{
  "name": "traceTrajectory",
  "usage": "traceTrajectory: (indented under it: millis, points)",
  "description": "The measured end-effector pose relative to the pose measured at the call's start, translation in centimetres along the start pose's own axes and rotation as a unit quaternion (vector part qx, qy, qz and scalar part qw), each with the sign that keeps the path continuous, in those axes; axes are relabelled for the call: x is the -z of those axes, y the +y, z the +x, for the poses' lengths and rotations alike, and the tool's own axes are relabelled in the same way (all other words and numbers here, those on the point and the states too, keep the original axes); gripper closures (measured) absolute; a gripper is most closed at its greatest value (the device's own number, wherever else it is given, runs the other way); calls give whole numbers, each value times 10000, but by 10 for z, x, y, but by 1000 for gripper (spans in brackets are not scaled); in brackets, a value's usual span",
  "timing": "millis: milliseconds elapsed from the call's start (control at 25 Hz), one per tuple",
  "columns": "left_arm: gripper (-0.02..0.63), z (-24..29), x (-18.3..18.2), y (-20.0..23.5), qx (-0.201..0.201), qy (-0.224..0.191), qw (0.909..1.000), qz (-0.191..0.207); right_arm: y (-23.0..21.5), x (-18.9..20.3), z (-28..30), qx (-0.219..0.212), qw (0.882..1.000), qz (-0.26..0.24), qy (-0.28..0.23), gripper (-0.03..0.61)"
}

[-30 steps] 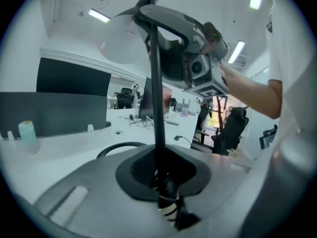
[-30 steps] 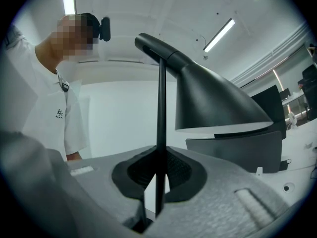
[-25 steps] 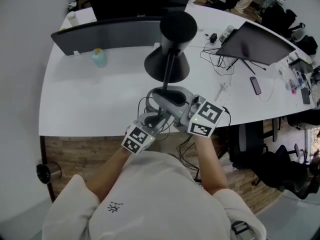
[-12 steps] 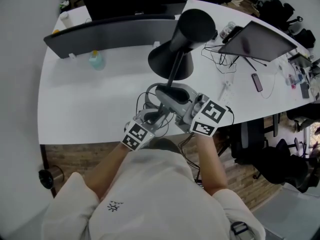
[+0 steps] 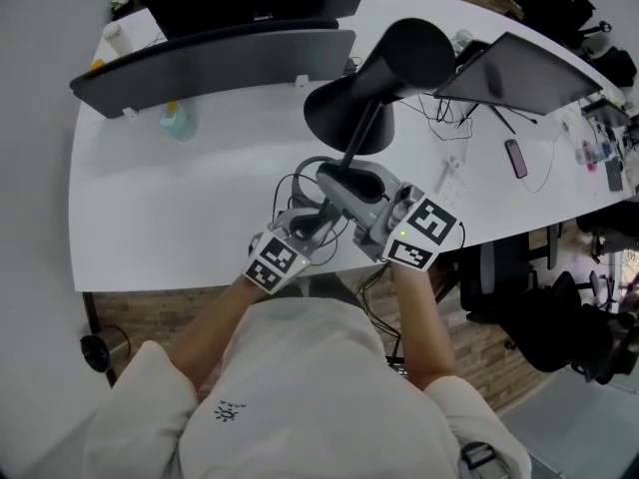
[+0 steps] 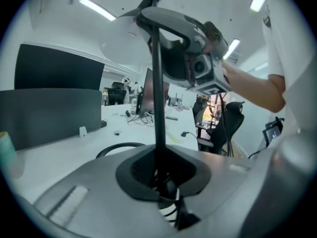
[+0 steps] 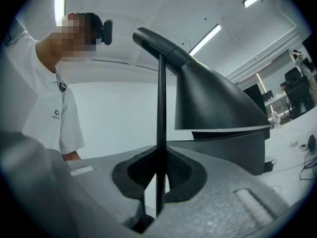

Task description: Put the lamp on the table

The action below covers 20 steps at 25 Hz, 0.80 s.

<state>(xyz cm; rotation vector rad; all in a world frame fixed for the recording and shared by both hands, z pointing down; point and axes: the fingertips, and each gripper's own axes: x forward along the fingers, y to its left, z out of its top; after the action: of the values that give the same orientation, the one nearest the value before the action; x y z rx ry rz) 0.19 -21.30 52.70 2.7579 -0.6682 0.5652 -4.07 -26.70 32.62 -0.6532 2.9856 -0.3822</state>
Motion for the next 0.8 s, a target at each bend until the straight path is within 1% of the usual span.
traceTrajectory:
  millis: [200, 400, 600, 800]
  points:
    - [581, 37, -10, 9, 47, 86, 10000, 19, -36, -2, -18, 115, 9999, -8, 16, 555]
    - [581, 75, -16, 20, 166, 166, 9997, 67, -77, -1, -35, 385, 9992, -50, -29, 555]
    - [581, 108, -16, 32, 317, 241, 9989, 240, -111, 6, -48, 600, 9982, -73, -19, 555]
    - [581, 134, -18, 52, 371, 232, 9983, 396, -141, 11, -51, 826, 9963, -215, 40, 555]
